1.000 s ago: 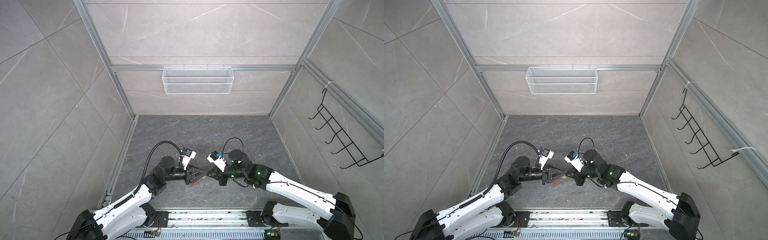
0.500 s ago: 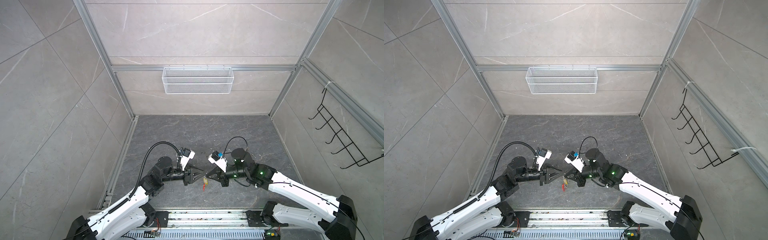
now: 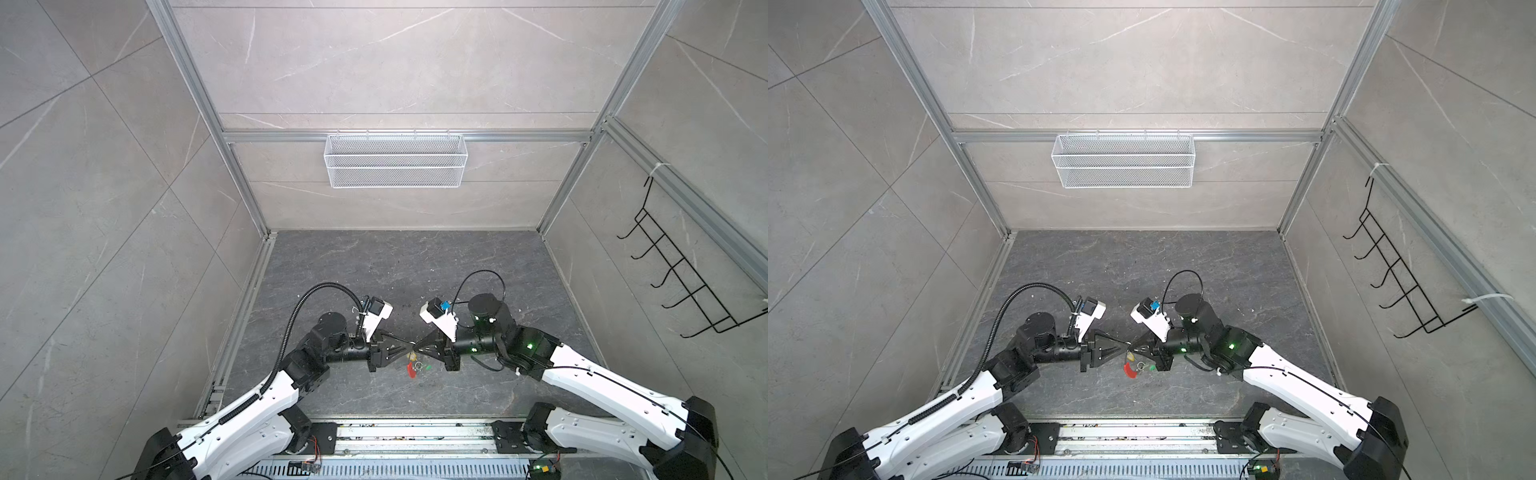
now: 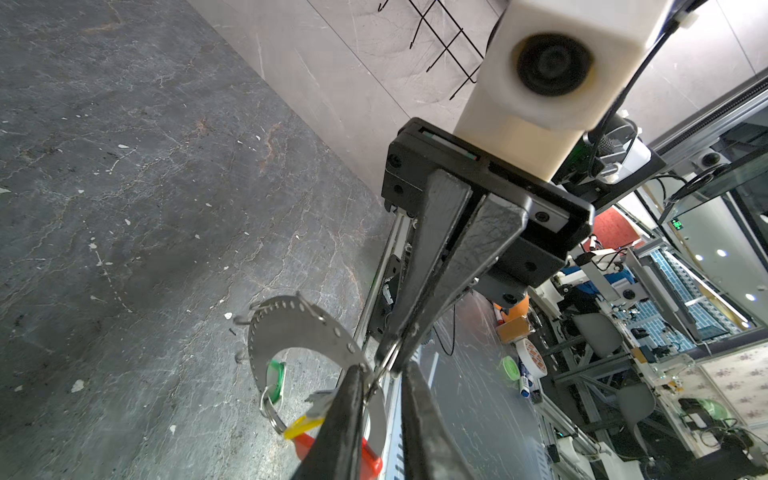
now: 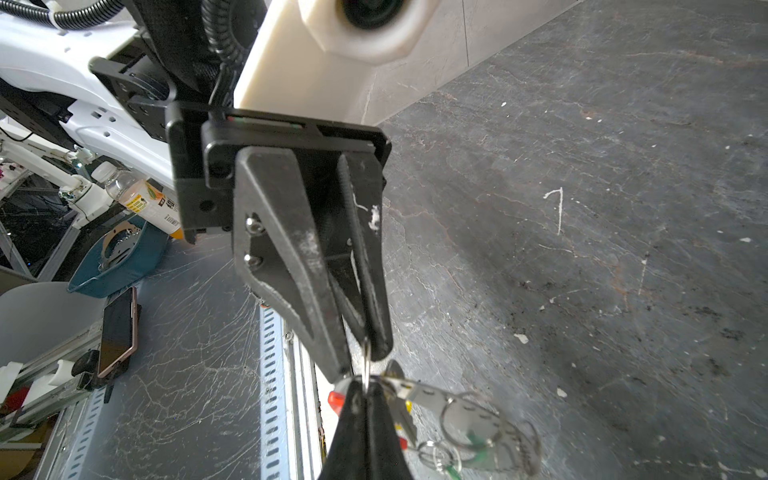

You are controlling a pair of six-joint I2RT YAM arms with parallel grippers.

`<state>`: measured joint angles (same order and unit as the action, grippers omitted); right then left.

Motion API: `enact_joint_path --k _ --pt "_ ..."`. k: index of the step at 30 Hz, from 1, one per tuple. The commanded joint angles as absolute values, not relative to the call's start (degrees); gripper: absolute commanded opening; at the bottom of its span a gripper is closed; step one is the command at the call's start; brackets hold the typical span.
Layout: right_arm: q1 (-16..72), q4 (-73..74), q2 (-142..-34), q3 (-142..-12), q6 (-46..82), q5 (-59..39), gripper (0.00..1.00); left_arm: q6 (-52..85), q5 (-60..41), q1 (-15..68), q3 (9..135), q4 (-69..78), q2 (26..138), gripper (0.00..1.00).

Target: Remove the keys from the keyring

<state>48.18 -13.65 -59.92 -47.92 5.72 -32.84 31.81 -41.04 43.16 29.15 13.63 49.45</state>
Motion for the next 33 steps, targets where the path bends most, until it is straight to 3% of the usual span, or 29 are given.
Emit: enact_joint_path --k 1,5,10,13,17,22,33 --pt "47.8 -13.8 -59.6 -49.8 5.0 -33.2 0.0 30.6 -42.4 43.7 31.7 15.6 49.3 0.12" --pt "47.7 -13.2 -59.6 -49.8 5.5 -33.2 0.0 30.9 -41.2 44.1 31.9 16.3 49.1 0.01" --pt "47.7 -11.9 -58.5 -49.8 7.2 -32.8 0.0 31.9 -38.3 44.7 31.9 18.1 48.3 0.0" --pt "47.7 -9.1 -56.7 -49.2 9.3 -32.2 0.13 32.5 -34.9 45.2 31.5 20.3 47.1 0.0" --pt "47.7 -1.7 -52.8 -46.9 14.4 -29.6 0.38 33.1 -28.7 46.0 30.5 23.3 45.0 0.0" --pt "47.7 12.2 -48.8 -41.5 22.6 -23.9 0.5 33.8 -23.9 46.6 29.7 27.7 43.4 0.0" --pt "47.8 23.8 -54.5 -41.7 28.7 -27.8 0.46 36.0 -21.0 46.7 29.5 33.4 43.5 0.0"
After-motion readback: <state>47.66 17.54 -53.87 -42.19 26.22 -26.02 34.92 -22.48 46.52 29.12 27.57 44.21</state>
